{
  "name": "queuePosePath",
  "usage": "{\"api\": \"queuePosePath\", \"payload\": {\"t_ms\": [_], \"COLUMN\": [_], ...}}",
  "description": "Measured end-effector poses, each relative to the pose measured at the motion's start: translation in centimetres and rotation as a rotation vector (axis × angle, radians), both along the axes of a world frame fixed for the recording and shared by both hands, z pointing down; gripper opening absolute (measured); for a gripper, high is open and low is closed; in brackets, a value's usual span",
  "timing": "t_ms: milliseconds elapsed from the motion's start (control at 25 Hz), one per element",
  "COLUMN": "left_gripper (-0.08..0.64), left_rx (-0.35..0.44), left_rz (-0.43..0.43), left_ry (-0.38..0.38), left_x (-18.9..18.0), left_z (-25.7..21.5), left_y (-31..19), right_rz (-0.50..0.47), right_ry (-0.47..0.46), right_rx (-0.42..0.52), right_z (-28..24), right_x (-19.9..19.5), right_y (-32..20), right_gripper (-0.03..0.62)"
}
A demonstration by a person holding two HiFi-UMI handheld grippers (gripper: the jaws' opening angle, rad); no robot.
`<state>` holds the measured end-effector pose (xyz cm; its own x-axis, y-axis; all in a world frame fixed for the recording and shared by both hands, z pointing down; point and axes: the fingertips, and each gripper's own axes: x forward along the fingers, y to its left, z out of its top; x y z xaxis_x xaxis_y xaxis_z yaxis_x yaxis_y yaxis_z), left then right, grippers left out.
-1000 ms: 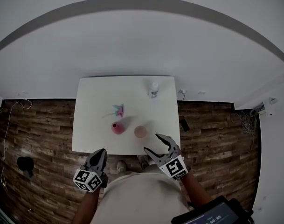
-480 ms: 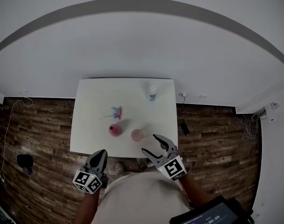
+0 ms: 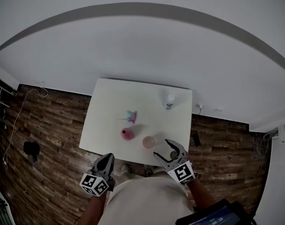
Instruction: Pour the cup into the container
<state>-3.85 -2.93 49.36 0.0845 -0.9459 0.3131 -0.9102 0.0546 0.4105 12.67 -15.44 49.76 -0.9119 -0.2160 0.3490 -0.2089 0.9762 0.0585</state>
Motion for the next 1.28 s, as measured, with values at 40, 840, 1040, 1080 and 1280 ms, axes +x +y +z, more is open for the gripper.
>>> {"api": "queuePosePath", "payload": {"t_ms": [40, 840, 1040, 1080, 1280], "left_gripper": [0.011, 0.011, 0.011, 0.011, 0.011], "left_rx": [-0.004, -0.052, -0.069, -0.075, -0.11], "left_rz": [-0.019, -0.046, -0.018, -0.007, 0.043], "left_ry": [0.005, 0.059, 0.041, 0.032, 0.001], "left_x": [-0.1, -3.7, -4.1, -4.0, -2.8], "left_z": [0.0, 2.3, 2.6, 2.7, 3.7], "left_y": [0.2, 2.0, 1.8, 1.6, 0.6], "right_rz": [-0.008, -0.114, -0.146, -0.149, -0.137], "right_ry": [0.004, 0.084, 0.117, 0.124, 0.158], "right_rx": [-0.005, -0.029, -0.025, -0.02, -0.019], "right_z": [0.3, 3.8, 5.4, 5.7, 7.2], "right_x": [-0.1, -3.2, -2.6, -2.4, -1.2], "right_y": [-0.2, 1.5, 2.6, 2.5, 2.0], "right_gripper": [0.281, 0.281, 0.321, 0.322, 0.322]}}
